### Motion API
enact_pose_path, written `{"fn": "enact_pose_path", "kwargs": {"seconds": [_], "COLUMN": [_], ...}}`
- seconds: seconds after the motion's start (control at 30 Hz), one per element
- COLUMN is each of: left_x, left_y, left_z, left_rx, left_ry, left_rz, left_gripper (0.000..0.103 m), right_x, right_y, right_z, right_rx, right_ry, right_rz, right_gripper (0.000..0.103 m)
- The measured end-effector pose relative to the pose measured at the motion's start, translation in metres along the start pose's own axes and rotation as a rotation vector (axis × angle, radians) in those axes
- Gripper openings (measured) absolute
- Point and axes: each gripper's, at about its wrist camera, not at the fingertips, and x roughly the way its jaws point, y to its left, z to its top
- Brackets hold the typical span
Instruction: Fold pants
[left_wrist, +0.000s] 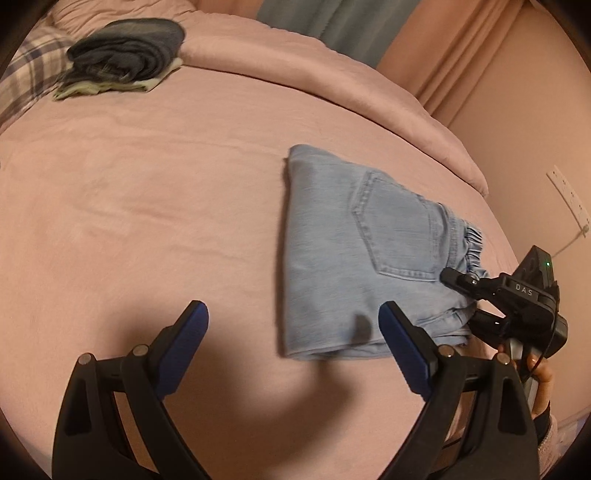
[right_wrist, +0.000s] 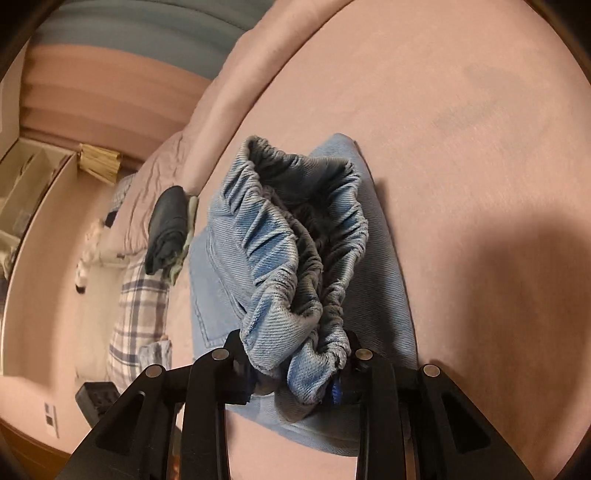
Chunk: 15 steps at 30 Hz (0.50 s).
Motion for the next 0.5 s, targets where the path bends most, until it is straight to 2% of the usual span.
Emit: {"fn": "enact_pose_path", "kwargs": {"seconds": [0.13,0.2,0.23,0.27,0.3,0.4,0.5], "left_x": [0.002,0.007,0.009,0.013,0.016,0.027,0.038], "left_y": [-0.018,-0.027,-0.032,-0.038,-0.043,-0.057,-0.066], "left_z": [0.007,0.013,0.014,0.017,0.019,0.026,0.032], "left_rx": [0.038,0.069,0.084,0.107,0.127,0.164,0.179], "left_ry": [-0.012,-0.013,-0.012,-0.012,-0.012,-0.018,-0.014], "left_rz": [-0.011,-0.012,-0.012,-0.009,-0.003,-0.009,-0.016], "left_gripper": [0.094,0.094,0.094,0.094,0.094,0.094,0.094], "right_x": [-0.007,-0.017,-0.023,-0.033,-0.043,-0.073,-0.079], "right_y": [0.005,0.01,0.014,0.017,0.02,0.03,0.043], "right_z": [0.0,0.001,0.001,0.0,0.0,0.003,0.011], "right_rx": [-0.034,-0.063,-0.078,-0.101,-0.124,-0.201,-0.261], "right_ry": [0.012,0.004,-0.01,-0.039,-0.076,-0.193,-0.218], "right_rz": [-0.033,-0.049,-0.058,-0.078,-0.111,-0.196,-0.189], "right_gripper": [0.034,0.047,0.051,0.058,0.061,0.061,0.061]}}
